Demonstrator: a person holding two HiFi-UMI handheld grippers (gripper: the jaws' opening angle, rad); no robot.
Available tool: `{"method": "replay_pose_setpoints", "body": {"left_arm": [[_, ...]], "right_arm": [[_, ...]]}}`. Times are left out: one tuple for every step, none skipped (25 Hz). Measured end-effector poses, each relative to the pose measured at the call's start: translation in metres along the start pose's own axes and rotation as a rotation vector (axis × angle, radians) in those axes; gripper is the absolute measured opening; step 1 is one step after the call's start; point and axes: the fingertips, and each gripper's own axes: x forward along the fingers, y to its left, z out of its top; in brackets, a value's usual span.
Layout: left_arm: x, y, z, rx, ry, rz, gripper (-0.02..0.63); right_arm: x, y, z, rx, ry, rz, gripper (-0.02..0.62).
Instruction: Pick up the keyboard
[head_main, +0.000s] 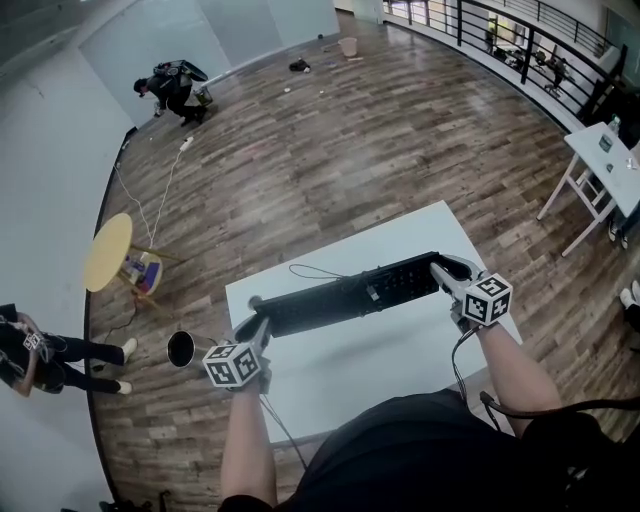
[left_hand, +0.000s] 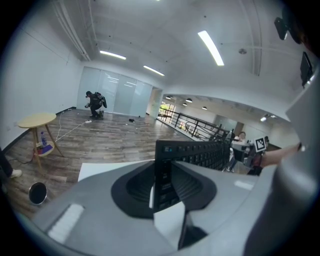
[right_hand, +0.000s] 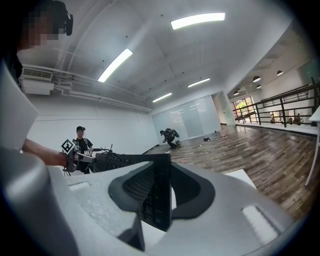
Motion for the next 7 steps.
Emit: {"method": "replay_pose_setpoints", "body": {"left_arm": [[-0.0002,0.0004,-0.0004,0.000,0.000,0.002,0.109],[-0.0005,0.0006,-0.0005,0.000,0.001,0.004,0.108],[-0.0007,0.0006,-0.0007,-0.001,0.002,0.005,0.109],[-0.0008,0.0006,-0.0009,-0.003,0.004,0.005,0.108],[-0.0007,0.0005,-0.0014,-0.006,0.006,0.003,0.109],[-0.0004,0.0004,-0.0019,-0.008,0.008,0.001,0.107],[-0.0001,0.0003,-0.0024,-0.010,0.010,-0.001,0.107]], "right_arm": [[0.0007,-0.0001,-0.0008,0.001,0.000,0.000,0.103],[0.0014,0.0000,-0.0012,0.003,0.000,0.001,0.103],[0.0018,0.0000,-0.0013,0.004,0.001,0.002,0.103],[0.0021,0.0000,-0.0013,0.005,0.003,0.003,0.103],[0.0023,-0.0002,-0.0013,0.005,0.004,0.004,0.103],[0.0024,-0.0006,-0.0012,0.005,0.006,0.004,0.103],[0.0025,-0.0010,-0.0012,0.005,0.008,0.005,0.103]]}}
